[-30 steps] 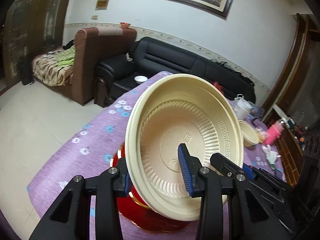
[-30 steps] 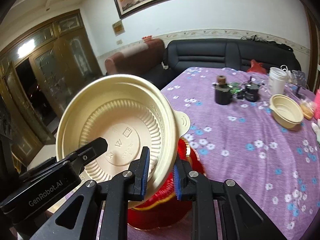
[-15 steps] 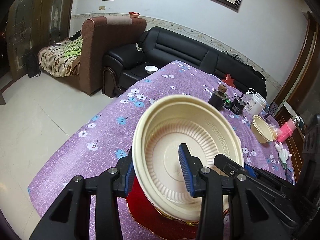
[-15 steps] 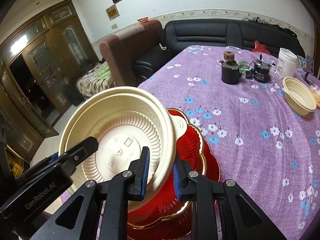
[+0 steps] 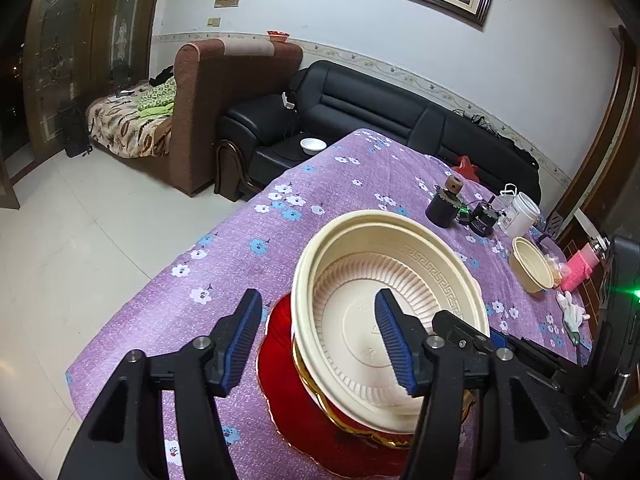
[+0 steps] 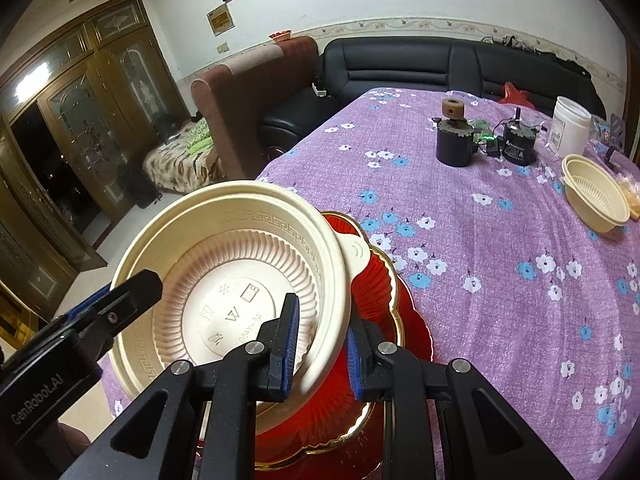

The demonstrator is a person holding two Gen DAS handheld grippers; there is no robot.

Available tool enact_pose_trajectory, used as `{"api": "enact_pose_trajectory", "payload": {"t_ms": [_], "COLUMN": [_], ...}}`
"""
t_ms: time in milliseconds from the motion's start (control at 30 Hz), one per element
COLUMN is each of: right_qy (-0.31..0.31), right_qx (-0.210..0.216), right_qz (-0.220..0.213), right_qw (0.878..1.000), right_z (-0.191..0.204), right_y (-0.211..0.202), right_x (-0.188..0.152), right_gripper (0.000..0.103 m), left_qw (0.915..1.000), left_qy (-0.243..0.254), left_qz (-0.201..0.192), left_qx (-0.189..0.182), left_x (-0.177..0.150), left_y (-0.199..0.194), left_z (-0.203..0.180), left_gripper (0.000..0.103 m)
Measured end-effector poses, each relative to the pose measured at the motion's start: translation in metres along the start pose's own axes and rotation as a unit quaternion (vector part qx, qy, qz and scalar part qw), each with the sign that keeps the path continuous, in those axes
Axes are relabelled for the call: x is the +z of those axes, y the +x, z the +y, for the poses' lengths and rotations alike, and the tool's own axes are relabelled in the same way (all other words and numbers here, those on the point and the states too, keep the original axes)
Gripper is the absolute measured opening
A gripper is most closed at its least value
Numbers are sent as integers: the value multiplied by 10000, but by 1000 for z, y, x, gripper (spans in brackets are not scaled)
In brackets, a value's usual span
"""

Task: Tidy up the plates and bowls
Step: 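Carry the beige bowl to the stack, lower it on top, open both grippers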

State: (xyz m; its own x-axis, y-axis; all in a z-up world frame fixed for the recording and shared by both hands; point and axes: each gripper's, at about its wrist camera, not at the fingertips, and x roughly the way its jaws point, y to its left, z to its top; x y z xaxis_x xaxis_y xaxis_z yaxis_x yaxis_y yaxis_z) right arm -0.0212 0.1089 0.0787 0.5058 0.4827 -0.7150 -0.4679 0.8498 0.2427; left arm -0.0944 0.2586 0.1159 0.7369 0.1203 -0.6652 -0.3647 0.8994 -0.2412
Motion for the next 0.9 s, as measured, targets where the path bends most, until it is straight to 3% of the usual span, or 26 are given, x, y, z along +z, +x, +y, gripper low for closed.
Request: {"api": "enact_pose_trajectory", "payload": {"t_ms": [100,167,233,900], "right_qy": [-67,-118,-188,-149], "right_qx": [21,-22,-91,-107], "right_qz": [20,-54,-215,-573], "right_qw": [10000,9999,9996,9982], "right_z": [2,5,8,2], "right_y": [0,-3,-9,-54], "right_x": [0,0,0,-9], "right_gripper": [36,60,68,72], "left_qw": [10000,9999,9999,9994], "left_qy": [-30,-24,-27,111], "left_qz": [-55,-80,-103,-316], "left_qx": [37,59,72,67], "left_x": [-1,0,-1,-6], "left_y": [-5,-6,-9,-43], "left_z": [2,4,5,-11], "left_gripper": [67,69,71,79]}}
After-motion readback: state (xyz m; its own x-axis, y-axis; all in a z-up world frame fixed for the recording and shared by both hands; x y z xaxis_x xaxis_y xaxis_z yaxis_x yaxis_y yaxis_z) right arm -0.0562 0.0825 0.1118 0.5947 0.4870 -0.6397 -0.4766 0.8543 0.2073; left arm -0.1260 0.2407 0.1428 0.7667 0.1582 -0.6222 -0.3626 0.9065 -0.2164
